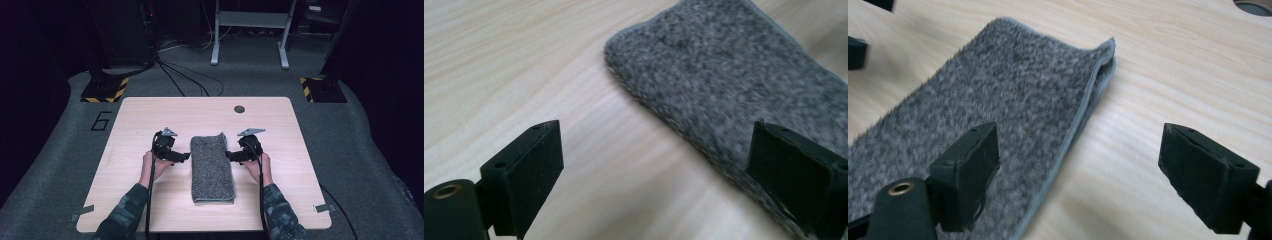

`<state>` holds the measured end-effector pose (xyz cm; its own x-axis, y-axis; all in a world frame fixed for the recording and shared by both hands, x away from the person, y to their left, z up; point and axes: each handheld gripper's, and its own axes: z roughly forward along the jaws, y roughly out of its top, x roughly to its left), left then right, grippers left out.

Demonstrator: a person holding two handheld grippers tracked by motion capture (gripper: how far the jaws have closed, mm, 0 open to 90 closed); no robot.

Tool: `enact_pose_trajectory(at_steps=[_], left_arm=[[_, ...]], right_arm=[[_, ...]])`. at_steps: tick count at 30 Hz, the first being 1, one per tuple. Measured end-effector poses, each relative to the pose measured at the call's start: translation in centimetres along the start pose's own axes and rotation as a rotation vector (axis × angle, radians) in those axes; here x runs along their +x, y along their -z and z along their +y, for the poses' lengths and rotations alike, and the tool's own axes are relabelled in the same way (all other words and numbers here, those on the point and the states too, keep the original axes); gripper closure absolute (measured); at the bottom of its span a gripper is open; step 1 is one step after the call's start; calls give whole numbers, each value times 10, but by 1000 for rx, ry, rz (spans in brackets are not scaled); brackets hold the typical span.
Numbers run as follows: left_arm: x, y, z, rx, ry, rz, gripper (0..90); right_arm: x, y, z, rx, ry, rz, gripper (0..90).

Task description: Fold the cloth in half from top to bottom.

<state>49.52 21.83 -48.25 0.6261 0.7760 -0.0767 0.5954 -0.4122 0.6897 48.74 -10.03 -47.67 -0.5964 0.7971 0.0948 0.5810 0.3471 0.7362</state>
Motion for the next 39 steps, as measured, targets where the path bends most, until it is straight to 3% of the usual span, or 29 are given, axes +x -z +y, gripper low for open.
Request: enact_pose_trajectory(at_steps=[9,14,22,26,32,39], left_arm=[[16,-28,19,19,36,21,118],[23,-45,32,37,65,24,150],[31,-61,40,36,90,33,209],[30,-67,41,48,78,43,252],[27,-72,41,51,67,40,385],[24,-73,41,49,33,33,488]], right_arm=[[-10,-33,28,49,-16,-1,225],[-14,-50,39,67,22,-12,347],[-28,-70,50,87,-26,-2,475],[-31,-78,54,98,-46,18,505],[-30,-87,54,127,-37,-9,579],[-30,-94,49,141,-34,12,609]])
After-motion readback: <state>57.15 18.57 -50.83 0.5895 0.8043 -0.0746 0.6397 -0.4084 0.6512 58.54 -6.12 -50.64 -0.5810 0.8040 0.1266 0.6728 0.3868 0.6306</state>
